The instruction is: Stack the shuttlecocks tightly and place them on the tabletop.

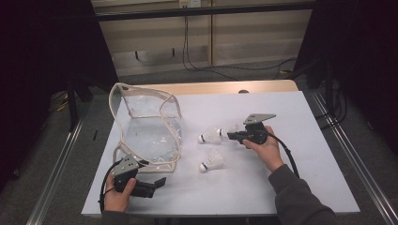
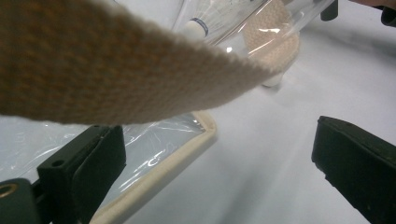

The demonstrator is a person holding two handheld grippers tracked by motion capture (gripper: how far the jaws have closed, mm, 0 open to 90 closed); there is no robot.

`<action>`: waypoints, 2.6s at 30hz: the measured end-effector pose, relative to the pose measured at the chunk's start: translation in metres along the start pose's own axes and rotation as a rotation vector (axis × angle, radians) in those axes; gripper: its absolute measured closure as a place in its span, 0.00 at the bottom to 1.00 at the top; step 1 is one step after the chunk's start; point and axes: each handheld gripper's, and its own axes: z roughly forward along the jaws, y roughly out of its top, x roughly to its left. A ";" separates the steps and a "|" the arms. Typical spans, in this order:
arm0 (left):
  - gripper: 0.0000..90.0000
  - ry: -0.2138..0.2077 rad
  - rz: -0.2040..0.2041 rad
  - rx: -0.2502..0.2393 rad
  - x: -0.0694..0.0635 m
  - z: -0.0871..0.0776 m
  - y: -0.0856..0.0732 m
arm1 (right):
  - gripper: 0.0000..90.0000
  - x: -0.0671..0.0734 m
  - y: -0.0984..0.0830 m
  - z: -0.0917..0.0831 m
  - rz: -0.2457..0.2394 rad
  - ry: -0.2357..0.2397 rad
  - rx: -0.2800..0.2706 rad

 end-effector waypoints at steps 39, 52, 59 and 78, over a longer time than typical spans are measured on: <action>0.03 0.000 0.001 -0.002 0.000 0.000 0.000 | 1.00 0.004 -0.002 0.008 -0.013 0.025 0.029; 0.03 0.001 0.001 -0.002 0.000 0.000 0.000 | 1.00 0.008 -0.004 0.008 -0.019 0.039 0.046; 0.03 0.001 0.001 0.001 0.000 0.000 0.000 | 1.00 0.010 -0.005 0.010 -0.021 0.048 0.055; 0.03 0.002 0.001 -0.001 -0.001 0.000 0.000 | 1.00 0.014 -0.004 0.013 -0.011 0.072 0.043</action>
